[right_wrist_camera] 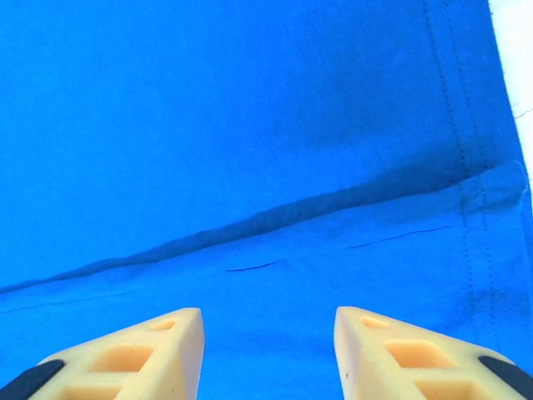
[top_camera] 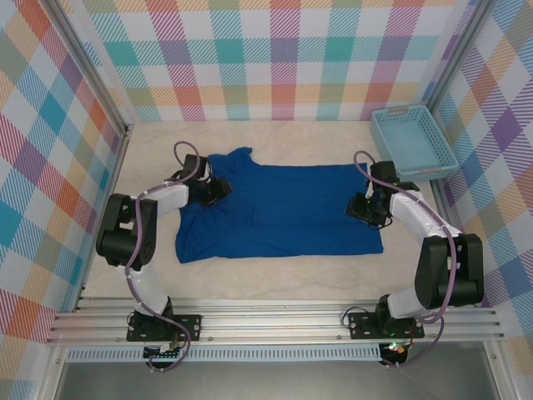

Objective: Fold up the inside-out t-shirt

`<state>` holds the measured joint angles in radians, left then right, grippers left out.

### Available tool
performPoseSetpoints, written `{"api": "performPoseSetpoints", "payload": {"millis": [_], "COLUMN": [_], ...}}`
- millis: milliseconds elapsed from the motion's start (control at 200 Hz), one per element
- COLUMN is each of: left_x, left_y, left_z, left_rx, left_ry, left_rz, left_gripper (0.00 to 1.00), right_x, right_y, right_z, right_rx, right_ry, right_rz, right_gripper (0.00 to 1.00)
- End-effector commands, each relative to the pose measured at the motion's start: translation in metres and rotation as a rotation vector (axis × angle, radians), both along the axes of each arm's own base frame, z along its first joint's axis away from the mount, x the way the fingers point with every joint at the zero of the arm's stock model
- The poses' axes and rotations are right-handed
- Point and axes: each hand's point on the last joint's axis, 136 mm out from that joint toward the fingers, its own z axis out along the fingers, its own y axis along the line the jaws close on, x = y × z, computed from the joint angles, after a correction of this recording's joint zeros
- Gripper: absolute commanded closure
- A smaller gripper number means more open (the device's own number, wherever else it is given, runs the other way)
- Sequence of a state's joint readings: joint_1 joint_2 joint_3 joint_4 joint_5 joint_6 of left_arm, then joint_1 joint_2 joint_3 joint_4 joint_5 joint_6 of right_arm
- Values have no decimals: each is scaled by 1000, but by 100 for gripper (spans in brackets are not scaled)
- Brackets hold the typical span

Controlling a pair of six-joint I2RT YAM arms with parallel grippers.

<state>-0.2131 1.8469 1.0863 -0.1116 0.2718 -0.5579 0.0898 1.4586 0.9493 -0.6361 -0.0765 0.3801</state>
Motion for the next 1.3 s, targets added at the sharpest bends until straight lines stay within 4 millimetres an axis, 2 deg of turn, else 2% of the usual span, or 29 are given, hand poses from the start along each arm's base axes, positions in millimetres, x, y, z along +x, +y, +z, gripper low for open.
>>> {"api": "performPoseSetpoints", "payload": {"millis": [0,185,295,390,515,580,665,770,870,1020,1105,1295], "left_x": [13,33,43,45,50,54,60,63,59,43,22,-26], "left_y": [-16,-36,-35,-23,9,23,38,53,61,73,78,81], "left_z": [-5,-17,-7,16,44,43,30,17,6,-11,-23,-31], "left_rx": [-13,-21,4,66,155,159,136,108,110,117,123,115], "left_ry": [-12,-13,-37,-92,-164,-153,-100,-45,-6,48,86,119], "left_rz": [-27,-66,-64,-48,21,48,80,111,118,135,139,150], "left_gripper": [58,57,53,48,44,44,43,43,43,43,43,43], "right_x": [6,11,18,32,66,86,108,119,115,95,78,45], "right_y": [5,8,12,13,5,1,0,0,-4,-3,-5,-7], "right_z": [11,20,24,33,39,36,24,2,-19,-42,-49,-57], "right_rx": [12,21,25,17,-43,-79,-92,-102,-116,-110,-115,-117], "right_ry": [-31,-72,-96,-149,-217,-217,-175,-82,9,110,154,205], "right_rz": [21,27,39,45,24,22,19,22,24,47,55,60], "right_gripper": [54,54,53,51,46,45,45,45,46,47,48,50]}}
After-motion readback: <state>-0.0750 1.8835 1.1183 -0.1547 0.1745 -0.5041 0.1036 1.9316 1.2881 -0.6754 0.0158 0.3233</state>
